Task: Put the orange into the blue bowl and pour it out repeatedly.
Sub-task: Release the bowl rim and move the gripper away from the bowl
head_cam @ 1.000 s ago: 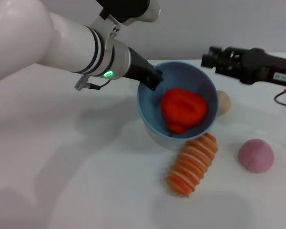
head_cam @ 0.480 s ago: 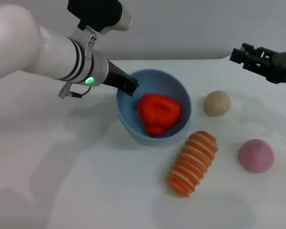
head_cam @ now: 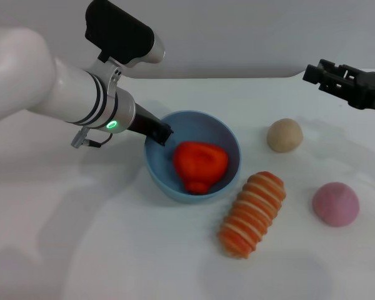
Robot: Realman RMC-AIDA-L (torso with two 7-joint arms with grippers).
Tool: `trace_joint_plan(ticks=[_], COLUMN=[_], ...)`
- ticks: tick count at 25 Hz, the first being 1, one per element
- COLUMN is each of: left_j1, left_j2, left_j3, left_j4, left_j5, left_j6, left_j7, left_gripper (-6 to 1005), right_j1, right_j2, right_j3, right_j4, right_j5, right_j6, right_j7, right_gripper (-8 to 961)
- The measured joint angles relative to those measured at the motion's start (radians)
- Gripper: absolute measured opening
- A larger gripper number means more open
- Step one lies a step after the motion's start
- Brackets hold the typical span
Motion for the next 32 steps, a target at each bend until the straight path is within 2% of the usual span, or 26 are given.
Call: trace_joint_plan(ticks=[7, 16, 21, 24, 26, 29, 30, 31, 32], left_j1=[0.005, 0.018, 0.060, 0.110, 0.181, 0.290, 0.323, 0.348, 0.400], left_j2=[0.000, 0.004, 0.006, 0.007, 0.006, 0.004, 0.006, 0.007, 0.008], left_j3=[0.021, 0.020, 0.013, 0.007, 0.011, 0.052, 0.077, 0.097, 0.146], left_j4=[0.000, 0.049, 0.156, 0.253, 0.319, 0.358, 0.360, 0.358, 0.338], left_j5=[0.000, 0.009, 0.034, 0.047, 0.044, 0.009, -0.005, -0.009, -0.010], left_j6=[-0.022, -0.019, -0.021, -0.064, -0.175, -0.435, -0.522, -0.593, -0.743], left_j7=[-0.007, -0.034, -0.033, -0.025, -0.024, -0.028, -0.027, -0.025, -0.022], left_gripper=[-1, 158, 255, 313, 527, 644, 684, 723, 762], right_j1=[0.001, -0.006, -0.008, -0.009, -0.011, -0.024, -0.034, -0.034, -0.037], right_j2=[0.000, 0.000, 0.000, 0.001, 0.001, 0.005, 0.006, 0.006, 0.006], right_j3=[0.000, 0.003, 0.035, 0.066, 0.083, 0.105, 0.113, 0.113, 0.116], right_j4=[0.019, 0.021, 0.022, 0.022, 0.022, 0.042, 0.090, 0.090, 0.154], right_j5=[0.001, 0.001, 0.001, 0.001, 0.011, 0.067, 0.131, 0.131, 0.200], right_j6=[0.006, 0.007, 0.013, 0.012, 0.008, 0.023, 0.037, 0.037, 0.052], right_j7=[-0.021, -0.055, -0.084, -0.129, -0.156, -0.257, -0.374, -0.374, -0.507], right_gripper=[545, 545, 557, 575, 588, 606, 612, 635, 658])
